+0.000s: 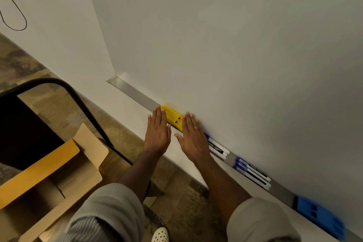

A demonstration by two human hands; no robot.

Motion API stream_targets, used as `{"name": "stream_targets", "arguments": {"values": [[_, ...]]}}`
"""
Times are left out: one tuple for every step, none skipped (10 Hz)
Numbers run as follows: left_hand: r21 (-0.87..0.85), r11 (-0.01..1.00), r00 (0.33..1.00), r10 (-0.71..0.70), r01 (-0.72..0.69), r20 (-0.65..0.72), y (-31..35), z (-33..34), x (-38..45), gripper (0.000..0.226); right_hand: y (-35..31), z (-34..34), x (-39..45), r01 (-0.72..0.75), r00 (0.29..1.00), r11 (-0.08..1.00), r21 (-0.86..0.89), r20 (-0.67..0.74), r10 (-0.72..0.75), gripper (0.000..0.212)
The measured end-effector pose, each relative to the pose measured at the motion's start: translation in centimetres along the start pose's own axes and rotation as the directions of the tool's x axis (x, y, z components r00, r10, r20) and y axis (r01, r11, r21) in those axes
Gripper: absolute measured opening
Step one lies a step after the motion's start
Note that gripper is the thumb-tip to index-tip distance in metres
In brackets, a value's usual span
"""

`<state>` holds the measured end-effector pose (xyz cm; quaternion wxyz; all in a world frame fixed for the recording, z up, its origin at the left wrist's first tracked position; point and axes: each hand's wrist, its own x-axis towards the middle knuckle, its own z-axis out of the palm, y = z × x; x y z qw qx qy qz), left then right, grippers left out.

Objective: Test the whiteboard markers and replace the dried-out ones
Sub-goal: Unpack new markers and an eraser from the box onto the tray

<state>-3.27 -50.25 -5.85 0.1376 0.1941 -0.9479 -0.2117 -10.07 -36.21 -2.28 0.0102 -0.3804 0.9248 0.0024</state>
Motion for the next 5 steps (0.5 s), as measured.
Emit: {"name": "stream_targets", "arguments": {"values": [[0.052, 0.996, 0.997, 0.072, -0.071, -0.025, 1.2, -0.5, -1.5, 0.061, 0.1, -0.7, -1.8, -0.043, 0.999, 0.998, 0.053, -0.017, 0.044, 0.085], [0.080, 0.991, 0.994, 0.112, -0.111, -0.011, 2.4, -1.1, -3.3, 0.061, 0.5, -1.1, -3.9, -0.067, 0.997, 0.995, 0.079, -0.040, 0.071, 0.089], [0.110, 0.982, 0.989, 0.150, -0.150, 0.011, 4.2, -2.2, -5.5, 0.061, 0.9, -2.3, -6.8, -0.091, 0.995, 0.994, 0.057, -0.026, 0.093, 0.089], [0.126, 0.974, 0.982, 0.189, -0.188, 0.004, 6.6, -3.3, -8.1, 0.061, 1.2, -3.4, -10.4, -0.111, 0.992, 0.993, 0.045, -0.053, 0.114, 0.088], [0.112, 0.970, 0.974, 0.222, -0.216, -0.046, 9.6, -4.5, -11.3, 0.061, 1.4, -4.8, -14.7, -0.123, 0.988, 0.989, 0.075, -0.087, 0.130, 0.089]]}}
